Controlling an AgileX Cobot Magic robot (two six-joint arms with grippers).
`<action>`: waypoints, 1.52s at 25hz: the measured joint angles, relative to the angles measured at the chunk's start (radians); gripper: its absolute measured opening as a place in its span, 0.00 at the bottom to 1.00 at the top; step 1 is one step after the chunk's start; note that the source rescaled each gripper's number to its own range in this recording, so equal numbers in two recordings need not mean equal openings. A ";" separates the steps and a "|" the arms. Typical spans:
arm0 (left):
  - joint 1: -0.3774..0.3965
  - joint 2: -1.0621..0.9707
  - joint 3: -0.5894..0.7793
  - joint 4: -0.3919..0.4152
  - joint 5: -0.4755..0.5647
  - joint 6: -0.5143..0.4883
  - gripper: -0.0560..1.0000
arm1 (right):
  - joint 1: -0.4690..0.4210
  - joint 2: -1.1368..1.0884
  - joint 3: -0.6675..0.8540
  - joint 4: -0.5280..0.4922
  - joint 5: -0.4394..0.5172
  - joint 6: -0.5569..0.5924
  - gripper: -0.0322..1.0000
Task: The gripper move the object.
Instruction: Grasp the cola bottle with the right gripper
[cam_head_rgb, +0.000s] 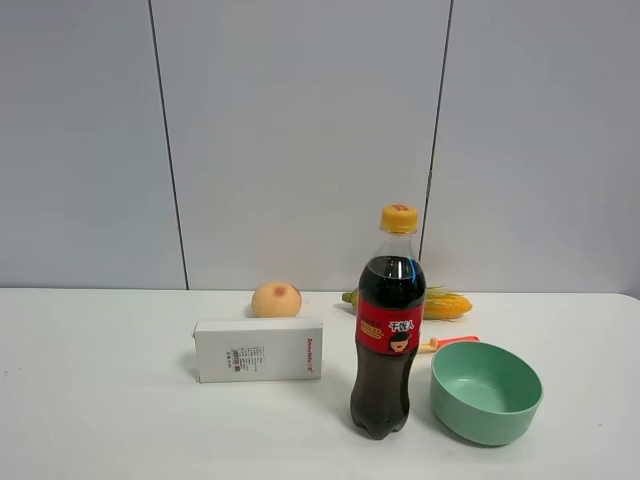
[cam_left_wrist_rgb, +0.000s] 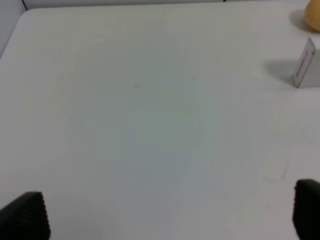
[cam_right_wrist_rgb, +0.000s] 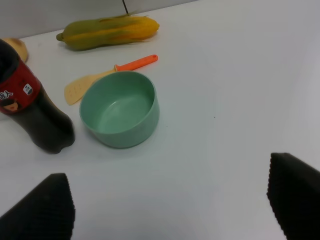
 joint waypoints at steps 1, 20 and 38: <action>0.000 0.000 0.000 0.000 0.000 0.000 1.00 | 0.000 0.000 0.000 0.000 0.000 -0.003 1.00; 0.000 0.000 0.000 0.000 0.000 0.000 1.00 | 0.005 0.335 -0.232 0.117 -0.134 -0.128 1.00; 0.000 0.000 0.000 0.000 0.000 0.000 1.00 | 0.009 0.459 -0.232 0.450 -0.020 -0.334 1.00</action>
